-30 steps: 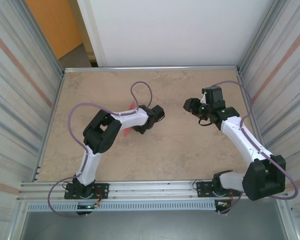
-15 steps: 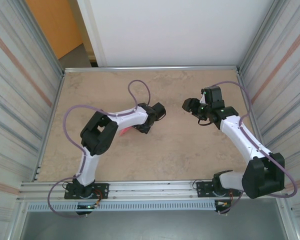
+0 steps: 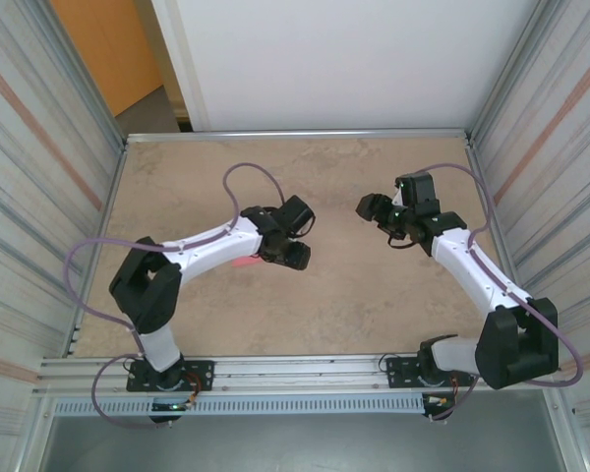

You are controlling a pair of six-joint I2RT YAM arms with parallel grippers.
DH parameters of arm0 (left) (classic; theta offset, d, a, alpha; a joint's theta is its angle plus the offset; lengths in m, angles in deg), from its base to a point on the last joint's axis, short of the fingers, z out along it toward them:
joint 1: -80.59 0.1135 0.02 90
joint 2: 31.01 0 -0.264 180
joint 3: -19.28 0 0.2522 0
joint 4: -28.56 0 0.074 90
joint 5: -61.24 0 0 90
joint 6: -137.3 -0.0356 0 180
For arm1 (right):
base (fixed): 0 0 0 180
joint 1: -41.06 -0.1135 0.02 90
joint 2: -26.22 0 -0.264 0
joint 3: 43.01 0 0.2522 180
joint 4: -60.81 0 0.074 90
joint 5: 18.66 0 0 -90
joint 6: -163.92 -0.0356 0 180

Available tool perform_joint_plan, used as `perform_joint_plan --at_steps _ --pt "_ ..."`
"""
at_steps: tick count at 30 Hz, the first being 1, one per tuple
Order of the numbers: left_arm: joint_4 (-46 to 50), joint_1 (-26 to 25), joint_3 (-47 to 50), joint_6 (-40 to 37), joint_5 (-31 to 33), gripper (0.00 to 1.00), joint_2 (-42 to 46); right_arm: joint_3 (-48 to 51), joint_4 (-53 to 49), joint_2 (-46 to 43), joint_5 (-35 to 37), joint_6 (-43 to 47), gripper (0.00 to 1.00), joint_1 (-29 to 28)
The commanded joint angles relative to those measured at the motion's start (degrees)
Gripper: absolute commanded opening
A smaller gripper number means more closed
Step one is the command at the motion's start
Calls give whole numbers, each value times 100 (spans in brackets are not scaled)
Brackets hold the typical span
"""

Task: Fold a paper plane with a square sheet of paper (pick it up from the middle)
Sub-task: Move the paper to the center of the table.

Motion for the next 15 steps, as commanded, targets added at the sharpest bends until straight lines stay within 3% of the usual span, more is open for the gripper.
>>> perform_joint_plan --at_steps 1,5,8,12,15 --pt "-295 623 294 101 -477 60 283 36 230 75 -261 -41 69 -49" --pt "-882 1439 684 198 -1396 61 277 38 264 87 -203 34 75 -134" --pt "-1258 1885 873 378 -1972 60 114 71 282 43 -13 122 86 -272" --pt "-1468 2176 874 443 -2114 59 -136 62 298 8 179 187 99 -419" --pt "-1567 2247 815 471 -2213 59 -293 21 254 32 285 218 99 -484"
